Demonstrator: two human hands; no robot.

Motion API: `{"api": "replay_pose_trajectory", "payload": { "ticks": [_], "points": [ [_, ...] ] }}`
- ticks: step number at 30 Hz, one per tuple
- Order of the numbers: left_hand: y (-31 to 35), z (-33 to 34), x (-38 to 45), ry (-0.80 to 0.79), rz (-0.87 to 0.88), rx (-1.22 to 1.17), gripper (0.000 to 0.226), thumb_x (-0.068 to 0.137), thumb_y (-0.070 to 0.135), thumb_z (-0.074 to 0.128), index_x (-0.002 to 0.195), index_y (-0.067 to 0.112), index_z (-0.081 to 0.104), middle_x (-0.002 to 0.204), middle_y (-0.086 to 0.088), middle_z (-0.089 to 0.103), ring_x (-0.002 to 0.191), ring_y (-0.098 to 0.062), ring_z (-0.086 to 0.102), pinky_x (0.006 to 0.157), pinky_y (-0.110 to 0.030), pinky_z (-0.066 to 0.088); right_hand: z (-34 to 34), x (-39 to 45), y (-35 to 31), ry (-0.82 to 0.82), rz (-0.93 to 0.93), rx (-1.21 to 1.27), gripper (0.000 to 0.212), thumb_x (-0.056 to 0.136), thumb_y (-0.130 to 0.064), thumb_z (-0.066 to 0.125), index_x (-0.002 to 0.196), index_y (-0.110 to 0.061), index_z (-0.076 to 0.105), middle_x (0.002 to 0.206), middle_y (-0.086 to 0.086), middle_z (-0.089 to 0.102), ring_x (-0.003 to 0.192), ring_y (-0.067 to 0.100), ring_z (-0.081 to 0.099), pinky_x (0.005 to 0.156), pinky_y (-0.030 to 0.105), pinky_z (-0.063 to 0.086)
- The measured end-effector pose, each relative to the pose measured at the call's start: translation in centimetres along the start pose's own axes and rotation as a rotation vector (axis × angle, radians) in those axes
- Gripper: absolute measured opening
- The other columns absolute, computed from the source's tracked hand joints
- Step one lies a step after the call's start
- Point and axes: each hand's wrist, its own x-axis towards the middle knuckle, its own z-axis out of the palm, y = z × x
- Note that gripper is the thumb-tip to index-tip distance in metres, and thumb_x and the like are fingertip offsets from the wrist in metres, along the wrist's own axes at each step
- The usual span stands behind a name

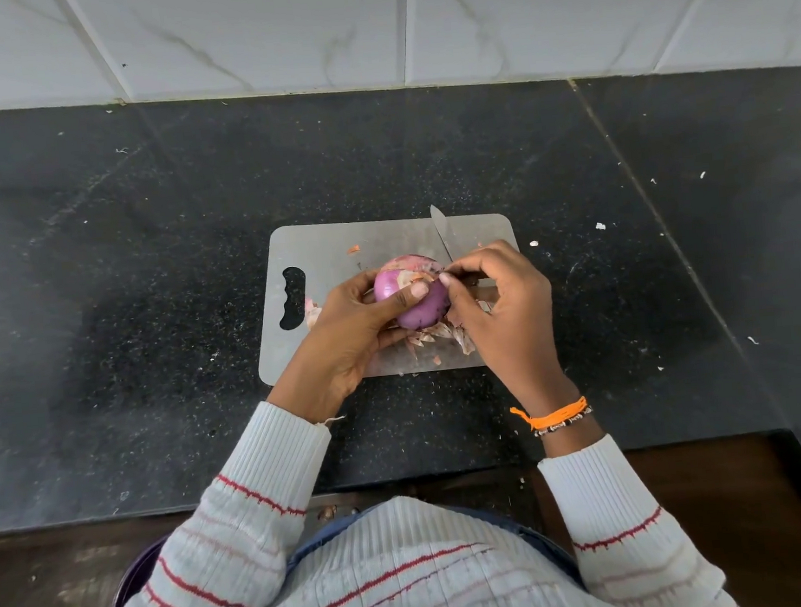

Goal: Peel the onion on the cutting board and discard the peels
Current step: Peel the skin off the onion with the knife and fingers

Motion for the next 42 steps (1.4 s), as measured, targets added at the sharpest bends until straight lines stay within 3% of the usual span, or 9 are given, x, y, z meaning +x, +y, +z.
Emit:
{"api": "replay_pose_trajectory", "payload": {
  "ticks": [6, 12, 17, 23, 28, 31, 35, 42],
  "points": [
    [0.0, -0.2, -0.2, -0.024, -0.032, -0.047, 0.029, 0.079, 0.007, 0.063, 0.107, 0.003, 0.056, 0.095, -0.010, 0.068, 0.079, -0.015, 0.070, 0.069, -0.028, 0.059, 0.1, -0.3, 1.1, -0.009, 0.067, -0.154, 0.006, 0.086, -0.012, 0.063, 0.088, -0.007, 0.060, 0.089, 0.005, 0.059, 0.073, 0.012, 0.055, 0.060, 0.028, 0.049],
    [0.0, -0.4, -0.3, -0.025, -0.005, -0.025, 0.038, 0.080, 0.009, 0.062, 0.116, 0.002, 0.055, 0.101, -0.012, 0.068, 0.090, -0.021, 0.067, 0.077, -0.031, 0.056, 0.0, -0.6, 1.4, 0.044, 0.195, -0.010, 0.009, 0.079, -0.002, 0.069, 0.087, -0.006, 0.068, 0.084, 0.003, 0.066, 0.073, 0.010, 0.061, 0.066, 0.008, 0.046],
    [-0.2, -0.1, -0.5, 0.016, 0.002, -0.031, 0.046, 0.074, 0.011, 0.066, 0.118, 0.002, 0.053, 0.102, -0.012, 0.066, 0.089, -0.022, 0.067, 0.075, -0.031, 0.057, 0.2, -0.4, -0.8, 0.057, 0.137, 0.101, 0.011, 0.084, -0.015, 0.068, 0.088, -0.005, 0.068, 0.085, 0.004, 0.068, 0.077, 0.012, 0.064, 0.067, 0.018, 0.052],
    [-0.4, -0.2, -0.4, 0.051, 0.010, -0.023, 0.039, 0.080, 0.009, 0.065, 0.117, 0.003, 0.053, 0.100, -0.011, 0.067, 0.087, -0.020, 0.067, 0.076, -0.032, 0.057, 0.4, -0.5, -1.1, 0.075, 0.141, 0.077, 0.005, 0.081, -0.008, 0.070, 0.085, -0.005, 0.071, 0.081, 0.005, 0.069, 0.075, 0.012, 0.065, 0.068, 0.022, 0.054],
    [-0.7, -0.1, -0.3, 0.069, 0.020, 0.003, 0.038, 0.078, 0.012, 0.067, 0.114, 0.004, 0.055, 0.099, -0.011, 0.068, 0.084, -0.020, 0.069, 0.076, -0.032, 0.057, 0.6, -0.6, -1.2, 0.073, 0.110, -0.034, 0.002, 0.081, -0.007, 0.068, 0.082, -0.005, 0.069, 0.080, 0.006, 0.066, 0.069, 0.015, 0.063, 0.062, 0.034, 0.056],
    [-0.9, 0.0, -0.2, 0.081, 0.009, 0.006, 0.047, 0.078, 0.016, 0.068, 0.120, 0.001, 0.053, 0.111, -0.018, 0.066, 0.096, -0.026, 0.067, 0.081, -0.035, 0.056, 0.9, -0.7, -1.2, 0.052, 0.084, -0.173, 0.005, 0.084, -0.007, 0.065, 0.086, -0.004, 0.062, 0.084, 0.008, 0.062, 0.070, 0.017, 0.058, 0.060, 0.030, 0.051],
    [-0.8, 0.0, -0.3, 0.051, -0.005, -0.018, 0.051, 0.077, 0.015, 0.067, 0.122, -0.001, 0.052, 0.113, -0.019, 0.065, 0.098, -0.025, 0.065, 0.083, -0.034, 0.055, 1.0, -0.8, -0.4, 0.050, 0.164, -0.199, 0.007, 0.088, -0.010, 0.061, 0.090, -0.004, 0.059, 0.088, 0.007, 0.059, 0.074, 0.012, 0.049, 0.065, 0.022, 0.040],
    [-0.5, -0.2, -0.5, 0.028, -0.026, -0.054, 0.046, 0.082, 0.018, 0.063, 0.123, -0.001, 0.053, 0.115, -0.019, 0.064, 0.110, -0.030, 0.061, 0.085, -0.039, 0.053, 1.1, -1.2, 1.8, -0.066, 0.331, -0.265, 0.008, 0.090, -0.011, 0.058, 0.091, -0.003, 0.060, 0.089, 0.010, 0.061, 0.075, 0.018, 0.051, 0.065, 0.026, 0.034]
  ]
}}
